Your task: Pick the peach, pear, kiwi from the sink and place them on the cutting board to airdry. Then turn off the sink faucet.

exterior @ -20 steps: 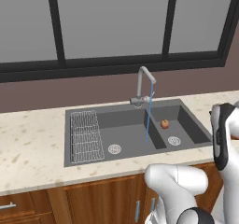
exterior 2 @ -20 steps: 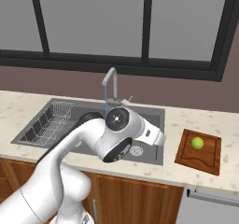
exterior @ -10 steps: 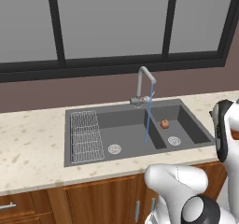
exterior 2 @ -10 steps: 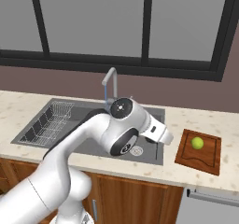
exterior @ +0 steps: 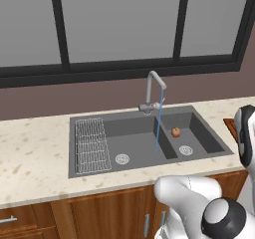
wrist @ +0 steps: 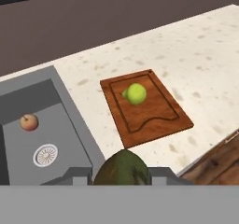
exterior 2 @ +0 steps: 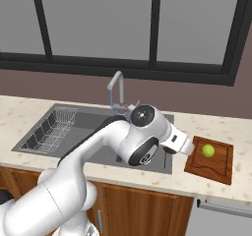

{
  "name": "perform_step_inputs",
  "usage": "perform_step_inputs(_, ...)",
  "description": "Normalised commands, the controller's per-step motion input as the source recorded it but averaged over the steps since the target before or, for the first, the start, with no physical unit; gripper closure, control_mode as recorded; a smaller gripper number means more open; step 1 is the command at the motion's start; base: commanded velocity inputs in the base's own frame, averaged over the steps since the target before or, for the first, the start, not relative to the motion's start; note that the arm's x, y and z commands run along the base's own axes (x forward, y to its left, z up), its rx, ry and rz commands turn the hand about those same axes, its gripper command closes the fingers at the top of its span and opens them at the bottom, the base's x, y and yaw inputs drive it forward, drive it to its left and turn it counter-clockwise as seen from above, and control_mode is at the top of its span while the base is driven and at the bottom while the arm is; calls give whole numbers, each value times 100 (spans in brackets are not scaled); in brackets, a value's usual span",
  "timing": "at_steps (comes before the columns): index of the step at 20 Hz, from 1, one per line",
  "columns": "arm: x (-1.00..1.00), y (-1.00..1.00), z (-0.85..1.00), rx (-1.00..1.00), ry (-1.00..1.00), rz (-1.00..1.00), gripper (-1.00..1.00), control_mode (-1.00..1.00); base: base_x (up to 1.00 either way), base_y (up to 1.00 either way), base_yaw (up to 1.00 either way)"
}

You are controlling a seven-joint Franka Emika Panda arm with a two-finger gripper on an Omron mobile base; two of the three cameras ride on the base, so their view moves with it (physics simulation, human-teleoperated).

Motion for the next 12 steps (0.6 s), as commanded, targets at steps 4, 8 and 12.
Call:
perform_step_inputs(4,10,-19,-14,0,8,0,100,-100,0,0,0)
perform_step_inputs(8,11,-30,-13,0,6,0,100,-100,0,0,0)
perform_step_inputs(12,2,-41,-11,0,2,0,100,-100,0,0,0)
